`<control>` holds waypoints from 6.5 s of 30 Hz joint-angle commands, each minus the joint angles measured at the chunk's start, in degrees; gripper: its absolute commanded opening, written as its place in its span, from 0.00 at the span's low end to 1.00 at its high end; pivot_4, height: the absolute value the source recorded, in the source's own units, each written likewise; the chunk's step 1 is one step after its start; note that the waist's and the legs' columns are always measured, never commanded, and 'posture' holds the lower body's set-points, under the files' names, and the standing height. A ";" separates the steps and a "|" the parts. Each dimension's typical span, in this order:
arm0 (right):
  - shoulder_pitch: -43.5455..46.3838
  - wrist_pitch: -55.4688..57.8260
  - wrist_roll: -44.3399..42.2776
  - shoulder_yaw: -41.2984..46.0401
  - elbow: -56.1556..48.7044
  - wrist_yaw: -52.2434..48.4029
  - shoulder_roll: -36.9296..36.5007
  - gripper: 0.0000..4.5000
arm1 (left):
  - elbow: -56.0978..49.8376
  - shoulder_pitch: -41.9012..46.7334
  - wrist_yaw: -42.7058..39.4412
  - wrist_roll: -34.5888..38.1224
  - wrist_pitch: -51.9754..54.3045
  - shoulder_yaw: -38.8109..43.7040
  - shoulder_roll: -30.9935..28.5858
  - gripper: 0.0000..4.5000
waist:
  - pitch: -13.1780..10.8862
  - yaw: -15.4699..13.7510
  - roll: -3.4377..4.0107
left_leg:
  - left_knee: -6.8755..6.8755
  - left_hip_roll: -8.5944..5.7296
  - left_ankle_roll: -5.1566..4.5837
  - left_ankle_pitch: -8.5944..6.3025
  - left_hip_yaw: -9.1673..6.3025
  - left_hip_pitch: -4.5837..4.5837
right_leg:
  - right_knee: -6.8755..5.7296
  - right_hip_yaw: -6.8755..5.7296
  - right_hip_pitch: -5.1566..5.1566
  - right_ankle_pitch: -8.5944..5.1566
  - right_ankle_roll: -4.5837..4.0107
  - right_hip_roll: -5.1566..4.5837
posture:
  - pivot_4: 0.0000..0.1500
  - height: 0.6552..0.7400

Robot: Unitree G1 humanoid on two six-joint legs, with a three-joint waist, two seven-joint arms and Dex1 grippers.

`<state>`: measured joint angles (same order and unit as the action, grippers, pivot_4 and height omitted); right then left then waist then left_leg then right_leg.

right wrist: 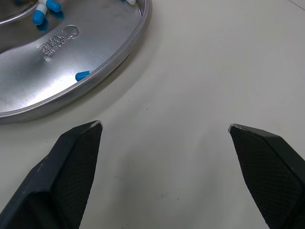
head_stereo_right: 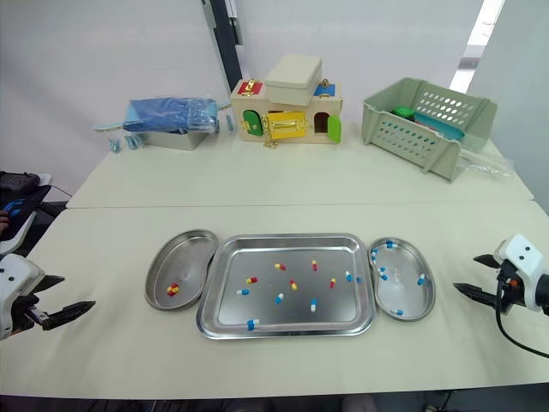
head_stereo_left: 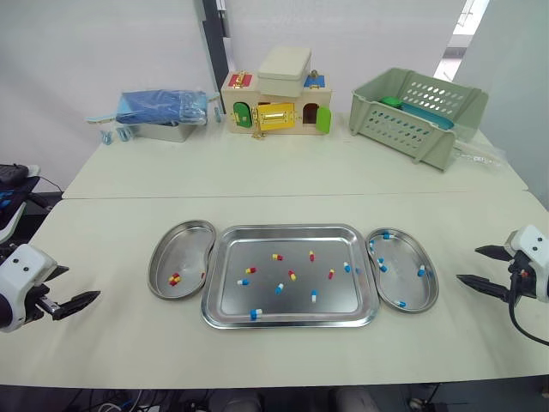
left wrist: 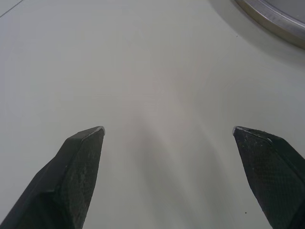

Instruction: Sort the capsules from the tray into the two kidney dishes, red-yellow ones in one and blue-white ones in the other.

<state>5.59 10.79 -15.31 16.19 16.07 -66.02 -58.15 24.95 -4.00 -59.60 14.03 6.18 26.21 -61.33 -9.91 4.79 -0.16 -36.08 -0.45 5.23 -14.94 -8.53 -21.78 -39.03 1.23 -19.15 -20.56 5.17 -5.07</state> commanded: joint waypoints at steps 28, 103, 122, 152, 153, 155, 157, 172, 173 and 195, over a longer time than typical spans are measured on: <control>-0.17 -0.72 -1.17 1.77 -1.37 -0.39 -0.57 1.00 | 0.97 0.52 -0.90 -0.43 -1.13 -0.05 -0.07 0.99 | 0.00 0.00 0.00 | 0.00 0.00 0.00 0.00 0.02 0.00 | -0.01 0.02 -0.01 0.00 0.00 0.00 | 1.00 1.00; 30.59 44.35 -28.33 -13.97 -44.17 4.96 -3.08 1.00 | -45.52 -39.02 -2.88 17.08 -27.16 -3.08 44.74 0.99 | -0.38 -1.82 -0.79 | -0.10 0.17 -0.37 -0.26 1.18 0.20 | 0.23 1.10 -0.14 0.13 0.11 0.12 | 1.00 1.00; 45.20 37.85 -0.09 -55.28 -27.45 21.30 38.22 0.50 | -46.27 -38.48 2.58 16.12 -27.43 -4.76 43.64 1.00 | -0.32 -1.71 -0.94 | -0.22 0.14 -0.34 -0.23 0.91 -0.50 | -0.03 1.01 -1.02 0.21 0.02 0.15 | 1.00 1.00; 42.33 31.22 11.42 -58.69 -14.78 19.86 47.29 0.30 | -46.05 -42.12 3.78 16.43 -28.61 -4.88 43.50 1.00 | -0.32 -1.42 -0.93 | -0.21 0.14 -0.35 -0.24 0.90 -0.49 | -0.05 1.06 -1.07 0.22 0.01 0.17 | 1.00 1.00; 42.33 30.99 11.66 -58.68 -14.44 19.89 47.58 0.30 | -46.00 -42.10 3.83 16.44 -28.72 -4.91 43.55 1.00 | -0.32 -1.41 -0.93 | -0.21 0.14 -0.35 -0.24 0.90 -0.49 | -0.04 1.06 -1.07 0.22 0.01 0.17 | 1.00 1.00; 42.29 30.61 12.09 -58.54 -14.00 19.78 48.05 0.30 | -45.93 -42.16 3.89 16.47 -28.96 -5.02 43.58 1.00 | -0.32 -1.40 -0.92 | -0.21 0.14 -0.35 -0.24 0.90 -0.49 | -0.05 1.06 -1.07 0.22 0.01 0.17 | 1.00 1.00; 42.22 30.32 12.45 -58.27 -13.64 19.67 48.48 0.30 | -45.87 -42.30 3.91 16.45 -29.20 -5.13 43.57 1.00 | -0.32 -1.40 -0.93 | -0.21 0.13 -0.35 -0.24 0.90 -0.49 | -0.04 1.06 -1.07 0.22 0.01 0.17 | 1.00 1.00; 40.81 28.28 15.42 -59.79 -11.18 18.29 49.23 0.14 | -45.45 -42.10 4.63 16.16 -29.63 -5.31 43.47 1.00 | -0.32 -1.35 -0.92 | -0.20 0.13 -0.35 -0.24 0.92 -0.44 | -0.04 1.09 -1.07 0.22 0.01 0.17 | 1.00 1.00; 40.75 28.19 15.57 -59.74 -11.16 18.20 49.24 0.09 | -45.29 -42.04 4.58 16.20 -29.71 -5.23 43.40 1.00 | -0.32 -1.36 -0.92 | -0.20 0.13 -0.35 -0.24 0.93 -0.43 | -0.04 1.10 -1.06 0.22 0.01 0.17 | 1.00 1.00; 22.86 28.54 -0.61 -29.70 -43.47 6.05 21.79 0.00 | -39.41 -37.79 -9.23 17.42 -35.49 -8.71 34.17 1.00 | -0.32 -2.92 -0.95 | -0.11 0.12 -0.36 -0.25 0.97 -0.38 | 0.09 1.05 -0.91 0.21 0.01 0.15 | 1.00 1.00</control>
<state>29.97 40.62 -14.17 -18.09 -22.87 -58.16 -34.03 -14.44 -42.00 -67.12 30.34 -28.50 18.14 -26.13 -10.23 1.87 -1.12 -36.19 -0.32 4.87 -15.19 -7.51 -22.15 -38.93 2.30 -20.05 -20.35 5.18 -4.93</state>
